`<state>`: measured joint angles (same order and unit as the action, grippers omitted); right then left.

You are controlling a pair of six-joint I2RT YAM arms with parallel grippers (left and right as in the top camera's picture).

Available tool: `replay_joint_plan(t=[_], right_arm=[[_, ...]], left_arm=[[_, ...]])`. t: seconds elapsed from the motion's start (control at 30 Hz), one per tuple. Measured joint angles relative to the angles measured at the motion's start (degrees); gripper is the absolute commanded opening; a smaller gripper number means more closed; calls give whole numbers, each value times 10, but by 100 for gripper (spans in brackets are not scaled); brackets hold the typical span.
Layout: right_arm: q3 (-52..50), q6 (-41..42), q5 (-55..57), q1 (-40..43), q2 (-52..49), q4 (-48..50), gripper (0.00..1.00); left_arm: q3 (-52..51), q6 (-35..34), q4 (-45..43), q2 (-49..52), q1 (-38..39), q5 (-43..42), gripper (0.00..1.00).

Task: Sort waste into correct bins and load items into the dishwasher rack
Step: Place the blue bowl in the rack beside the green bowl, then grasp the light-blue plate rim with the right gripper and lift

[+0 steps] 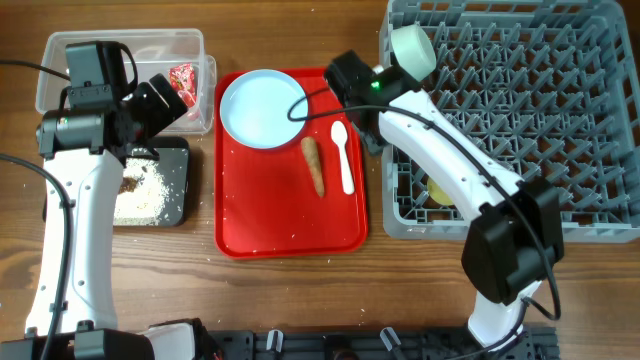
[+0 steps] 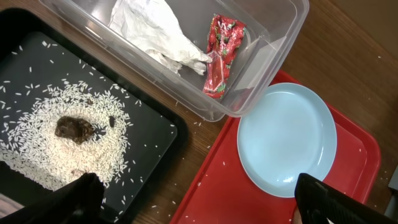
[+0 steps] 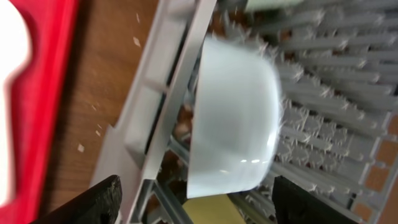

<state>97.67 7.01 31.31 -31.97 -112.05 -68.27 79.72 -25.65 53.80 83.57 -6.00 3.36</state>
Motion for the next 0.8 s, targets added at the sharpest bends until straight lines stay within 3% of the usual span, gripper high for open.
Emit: replay_joint_plan(t=[0.23,0.37,0.57,0.8], right_arm=[[69,-2,-162,0,34,67,100],[68,14,-281,0,34,148,86],[69,123,-327,0,15,254,76],[67,217,-370,0,-158,343,52]], left_arm=[[0,0,0,0,0,0,100],[0,0,0,0,0,0,100],[0,0,0,0,0,0,100],[0,0,0,0,0,0,100]])
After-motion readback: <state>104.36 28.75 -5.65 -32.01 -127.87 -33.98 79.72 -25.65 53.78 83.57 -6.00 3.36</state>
